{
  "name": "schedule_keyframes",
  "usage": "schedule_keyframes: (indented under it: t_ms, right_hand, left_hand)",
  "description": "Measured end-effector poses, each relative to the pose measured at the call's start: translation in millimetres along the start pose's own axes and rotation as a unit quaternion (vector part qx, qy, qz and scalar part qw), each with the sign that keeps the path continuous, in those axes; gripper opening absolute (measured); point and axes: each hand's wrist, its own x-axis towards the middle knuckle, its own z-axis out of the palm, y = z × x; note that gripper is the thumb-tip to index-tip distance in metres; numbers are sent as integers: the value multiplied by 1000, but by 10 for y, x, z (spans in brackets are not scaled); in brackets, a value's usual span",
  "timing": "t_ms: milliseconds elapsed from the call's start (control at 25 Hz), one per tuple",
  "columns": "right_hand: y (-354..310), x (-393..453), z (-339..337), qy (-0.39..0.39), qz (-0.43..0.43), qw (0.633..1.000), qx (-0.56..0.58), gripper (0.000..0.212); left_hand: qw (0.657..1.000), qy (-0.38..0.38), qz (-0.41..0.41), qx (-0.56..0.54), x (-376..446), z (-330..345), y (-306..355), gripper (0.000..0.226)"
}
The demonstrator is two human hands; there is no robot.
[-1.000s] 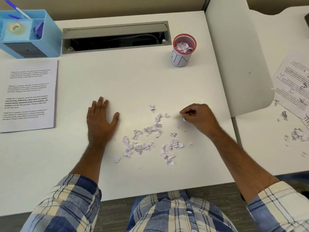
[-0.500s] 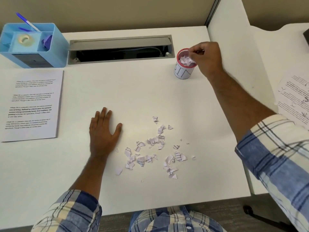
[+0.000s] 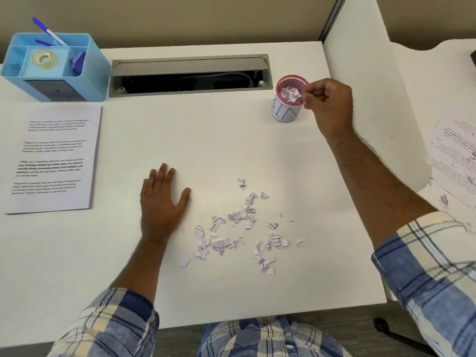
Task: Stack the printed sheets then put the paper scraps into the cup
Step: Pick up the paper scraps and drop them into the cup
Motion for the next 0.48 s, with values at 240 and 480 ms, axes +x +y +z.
schedule_keyframes:
  t_ms: [240, 480]
  right_hand:
    - [302, -1216, -30, -129, 41, 990, -46, 13]
    - [701, -2335, -265, -284, 17, 938, -199, 23]
  left_hand:
    - [1000, -12, -11, 2, -7, -6, 11, 68]
    - [1000, -1, -4, 3, 0, 9, -2, 67]
